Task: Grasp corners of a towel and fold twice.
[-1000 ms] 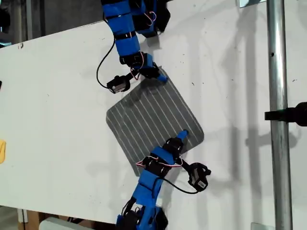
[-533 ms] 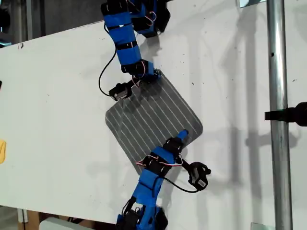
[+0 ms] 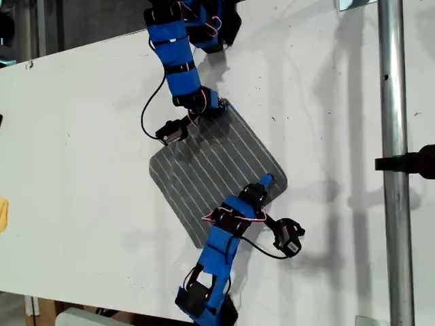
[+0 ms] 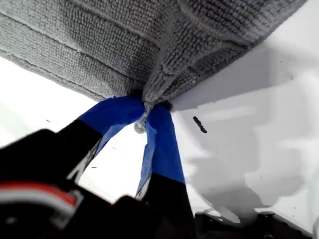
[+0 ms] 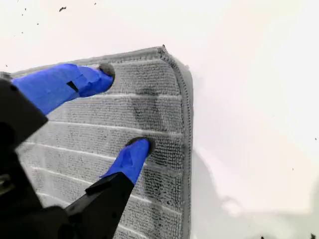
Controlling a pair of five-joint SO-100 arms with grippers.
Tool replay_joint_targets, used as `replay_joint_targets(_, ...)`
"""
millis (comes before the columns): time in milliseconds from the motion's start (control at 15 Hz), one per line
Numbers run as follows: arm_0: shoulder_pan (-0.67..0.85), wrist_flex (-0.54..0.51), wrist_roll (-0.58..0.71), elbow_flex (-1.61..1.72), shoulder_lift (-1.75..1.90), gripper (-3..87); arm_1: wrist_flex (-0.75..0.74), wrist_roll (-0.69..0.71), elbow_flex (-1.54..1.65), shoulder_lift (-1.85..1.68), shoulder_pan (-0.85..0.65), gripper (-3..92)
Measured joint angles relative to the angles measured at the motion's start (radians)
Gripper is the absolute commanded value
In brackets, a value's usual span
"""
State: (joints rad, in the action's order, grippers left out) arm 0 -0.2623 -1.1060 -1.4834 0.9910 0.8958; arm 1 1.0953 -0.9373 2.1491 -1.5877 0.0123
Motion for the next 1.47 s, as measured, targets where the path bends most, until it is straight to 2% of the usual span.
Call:
replay_joint_targets(267, 0.0, 0.003, -0.018, -0.029, -0.107, 22.2, 0.0, 0.0, 0.0, 0.0, 0.0, -0.3)
replay_joint_targets(400, 0.002, 0.002, -0.035, -0.083, -0.173, 17.9, 0.0, 0.0, 0.0, 0.0, 0.0, -0.3)
replay_joint_targets(467, 0.002, -0.006, -0.048, -0.092, -0.207, 18.6, 0.0, 0.0, 0.0, 0.0, 0.0, -0.3)
replay_joint_targets(667, 0.005, -0.072, -0.118, -0.109, -0.25, 23.2, 0.0, 0.0, 0.0, 0.0, 0.0, -0.3)
replay_joint_targets(867, -0.002, -0.201, -0.218, -0.077, -0.207, 26.7, 0.015, -0.002, -0.012, 0.002, 0.0, -0.3)
replay_joint_targets(1000, -0.003, -0.213, -0.225, 0.008, -0.14, 26.4, 0.015, -0.002, -0.012, 0.002, 0.0, -0.3)
replay_joint_targets(1200, -0.015, -0.147, -0.247, 0.245, 0.015, 26.1, 0.009, -0.005, -0.029, 0.003, 0.002, -0.3)
replay_joint_targets(1467, -0.031, -0.077, -0.25, 0.296, 0.078, 25.7, 0.021, -0.02, -0.132, 0.06, 0.0, -0.3)
